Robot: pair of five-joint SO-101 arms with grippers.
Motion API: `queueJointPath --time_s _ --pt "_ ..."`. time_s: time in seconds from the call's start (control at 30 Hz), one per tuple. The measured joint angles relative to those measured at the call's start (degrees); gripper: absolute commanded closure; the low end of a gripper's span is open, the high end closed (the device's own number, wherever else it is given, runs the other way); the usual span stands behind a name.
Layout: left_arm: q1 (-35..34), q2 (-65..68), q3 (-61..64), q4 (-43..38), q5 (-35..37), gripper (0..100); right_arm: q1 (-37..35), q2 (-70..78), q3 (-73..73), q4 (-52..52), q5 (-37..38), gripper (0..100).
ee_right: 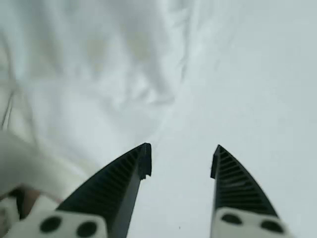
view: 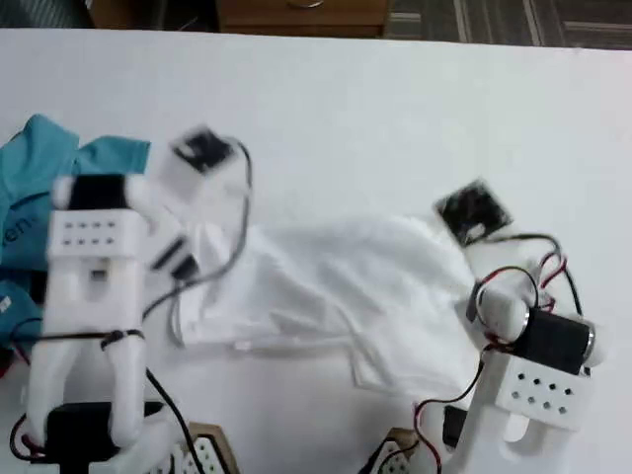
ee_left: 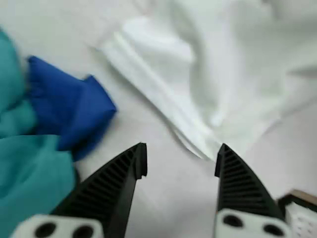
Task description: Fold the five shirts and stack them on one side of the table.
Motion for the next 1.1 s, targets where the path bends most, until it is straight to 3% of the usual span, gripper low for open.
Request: queueJointPath --time_s 0.03,0.1,0.17,0.5,0.87,1.1 --pt "-0.18 0.0 -2.37 0.0 0.62 100 -1.23 0.09 -0.26 -2.55 -2.81 99.4" --pt "0.44 0.0 -4.22 -1.32 2.55 95 -4.13 0.18 -0.26 -8.09 -6.51 96.4" --pt "1.58 1.85 -4.31 -3.34 4.66 97 -7.12 2.46 -0.09 -12.84 -8.7 98.1" --pt "8.62 26.02 -5.71 -14.95 12.31 97 -15.21 31.91 0.0 -30.33 -16.88 97.9" --pt "5.8 46.07 -15.65 -18.64 12.66 97 -14.95 61.63 -12.48 -34.55 -18.2 97.9" --pt "0.53 57.23 -31.91 -15.21 12.75 97 -9.58 75.25 -23.47 -34.55 -18.29 97.9"
